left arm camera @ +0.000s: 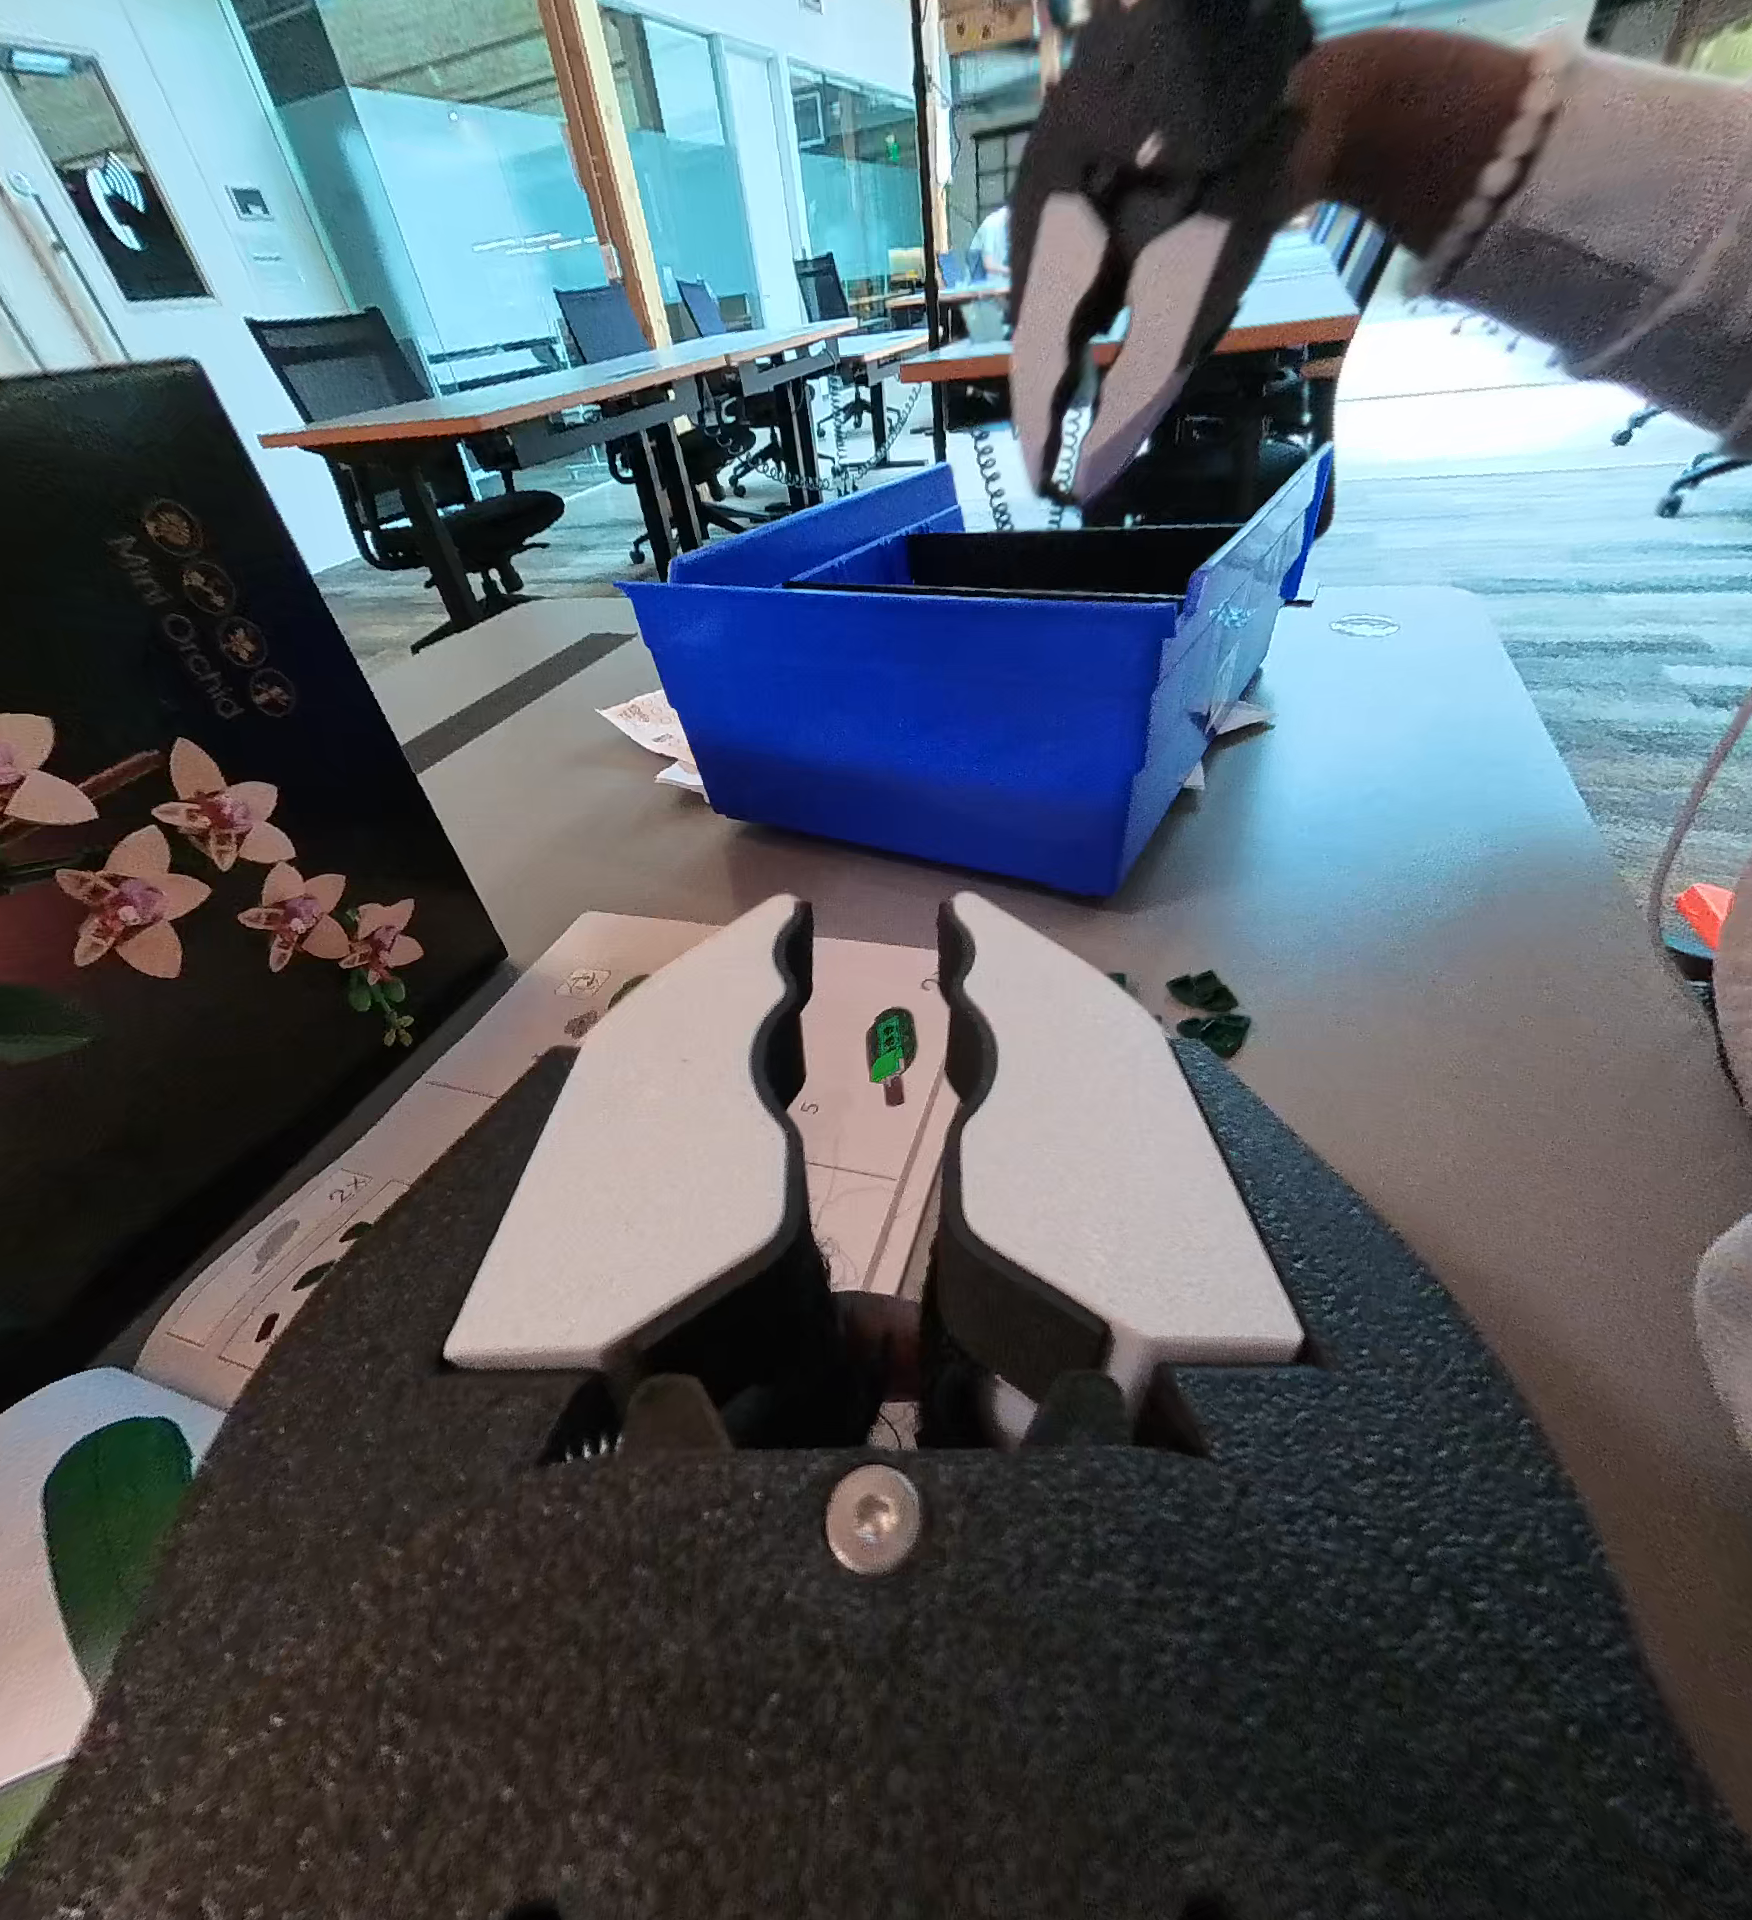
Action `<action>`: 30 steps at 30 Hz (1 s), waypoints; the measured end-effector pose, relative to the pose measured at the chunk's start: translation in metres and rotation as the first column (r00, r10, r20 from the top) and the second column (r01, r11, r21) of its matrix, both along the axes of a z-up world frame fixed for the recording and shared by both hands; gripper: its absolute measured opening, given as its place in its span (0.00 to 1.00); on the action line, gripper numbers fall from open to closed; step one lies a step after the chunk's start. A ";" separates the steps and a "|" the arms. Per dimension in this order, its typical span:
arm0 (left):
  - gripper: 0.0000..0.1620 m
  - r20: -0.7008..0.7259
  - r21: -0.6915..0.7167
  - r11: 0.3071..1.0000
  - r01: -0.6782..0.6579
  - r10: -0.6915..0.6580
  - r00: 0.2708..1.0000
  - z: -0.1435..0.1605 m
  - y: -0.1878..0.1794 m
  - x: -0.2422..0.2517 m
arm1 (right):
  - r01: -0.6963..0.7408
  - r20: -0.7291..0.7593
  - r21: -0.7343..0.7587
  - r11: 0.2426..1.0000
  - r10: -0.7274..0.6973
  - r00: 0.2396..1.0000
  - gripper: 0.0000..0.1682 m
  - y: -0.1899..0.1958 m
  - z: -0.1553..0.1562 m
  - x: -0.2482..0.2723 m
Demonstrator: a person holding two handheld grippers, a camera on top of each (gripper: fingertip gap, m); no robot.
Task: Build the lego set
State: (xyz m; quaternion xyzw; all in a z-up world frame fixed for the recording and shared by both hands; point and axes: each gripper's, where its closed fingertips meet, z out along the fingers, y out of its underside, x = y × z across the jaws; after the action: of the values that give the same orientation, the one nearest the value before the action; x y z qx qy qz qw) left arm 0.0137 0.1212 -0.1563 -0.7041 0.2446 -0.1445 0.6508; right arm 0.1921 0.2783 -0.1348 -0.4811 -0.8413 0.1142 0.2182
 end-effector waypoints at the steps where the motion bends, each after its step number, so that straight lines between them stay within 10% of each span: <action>1: 0.13 0.007 0.007 1.000 0.003 -0.004 1.000 0.001 -0.001 0.001 | 0.015 -0.086 -0.044 0.999 -0.019 0.996 0.05 -0.025 0.014 -0.007; 6: 0.13 0.032 0.026 0.998 0.050 -0.051 0.998 0.001 -0.005 0.009 | 0.107 -0.303 -0.279 0.954 -0.193 0.933 0.05 -0.132 -0.009 -0.047; 13: 0.13 0.053 0.058 0.991 0.119 -0.122 0.991 0.007 -0.013 0.021 | 0.430 -0.147 -0.260 0.865 -0.476 0.867 0.06 -0.132 -0.116 -0.054; 24: 0.13 0.073 0.060 0.990 0.125 -0.130 0.989 0.007 -0.014 0.019 | 0.350 -0.235 -0.277 0.895 -0.416 0.878 0.14 -0.136 -0.095 -0.055; 30: 0.13 0.077 0.032 0.991 0.126 -0.128 0.989 0.001 -0.010 0.020 | 0.162 -0.552 -0.232 0.959 -0.267 0.790 0.10 -0.115 0.006 -0.044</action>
State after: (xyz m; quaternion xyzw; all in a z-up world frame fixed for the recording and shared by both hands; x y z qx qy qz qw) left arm 0.0333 0.1109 -0.1553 -0.6718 0.2650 -0.2101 0.6590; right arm 0.1478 0.1635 -0.1290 -0.5331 -0.6619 0.3016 0.4320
